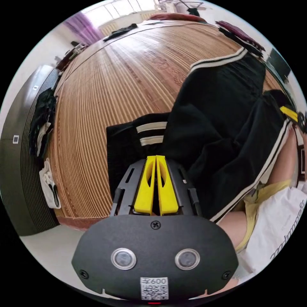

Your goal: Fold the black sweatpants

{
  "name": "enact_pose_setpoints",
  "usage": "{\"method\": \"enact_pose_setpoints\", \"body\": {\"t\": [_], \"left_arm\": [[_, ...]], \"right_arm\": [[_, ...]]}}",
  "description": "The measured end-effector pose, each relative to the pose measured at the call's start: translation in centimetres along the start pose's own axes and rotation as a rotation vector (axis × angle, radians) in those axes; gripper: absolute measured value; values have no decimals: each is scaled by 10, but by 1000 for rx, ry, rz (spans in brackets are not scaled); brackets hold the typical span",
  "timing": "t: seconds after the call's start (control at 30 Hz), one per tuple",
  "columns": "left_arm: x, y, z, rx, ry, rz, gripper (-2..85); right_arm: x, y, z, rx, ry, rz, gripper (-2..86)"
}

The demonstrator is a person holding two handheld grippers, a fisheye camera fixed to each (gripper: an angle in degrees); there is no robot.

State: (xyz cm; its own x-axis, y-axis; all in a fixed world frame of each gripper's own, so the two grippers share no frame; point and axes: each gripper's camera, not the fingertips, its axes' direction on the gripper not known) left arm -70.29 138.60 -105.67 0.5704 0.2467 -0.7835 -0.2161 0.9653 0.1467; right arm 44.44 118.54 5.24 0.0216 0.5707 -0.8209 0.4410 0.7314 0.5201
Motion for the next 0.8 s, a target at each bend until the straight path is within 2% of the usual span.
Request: {"method": "enact_pose_setpoints", "body": {"t": [0.13, 0.2, 0.27, 0.37, 0.43, 0.53, 0.6, 0.63, 0.7, 0.73, 0.8], "left_arm": [[-63, 4, 4, 118, 53, -143, 1], [-113, 27, 9, 280, 71, -330, 2], [-148, 45, 12, 350, 87, -479, 2], [-197, 59, 5, 355, 35, -652, 2], [-234, 66, 3, 352, 68, -738, 2], [-308, 93, 6, 390, 268, -968, 2], [-365, 112, 18, 396, 523, -1107, 2], [-376, 114, 20, 386, 598, -1131, 2], [-402, 96, 8, 479, 923, -947, 2], [-405, 91, 2, 486, 955, -905, 2], [-409, 75, -27, 437, 828, -797, 2]], "right_arm": [[17, 11, 11, 11, -66, 97, -9], [21, 20, 14, 39, -76, 142, -9], [19, 27, 18, 49, -67, 144, -9], [6, 27, 26, 27, 1, 100, -9], [2, 30, 29, 28, 28, 89, -9], [6, 36, 34, 35, 20, 103, -9], [11, 39, 37, 33, 8, 113, -9], [12, 40, 39, 30, 9, 112, -9], [11, 41, 42, 26, 21, 100, -9], [11, 42, 44, 24, 30, 97, -9], [13, 42, 47, 21, 37, 109, -9]]}}
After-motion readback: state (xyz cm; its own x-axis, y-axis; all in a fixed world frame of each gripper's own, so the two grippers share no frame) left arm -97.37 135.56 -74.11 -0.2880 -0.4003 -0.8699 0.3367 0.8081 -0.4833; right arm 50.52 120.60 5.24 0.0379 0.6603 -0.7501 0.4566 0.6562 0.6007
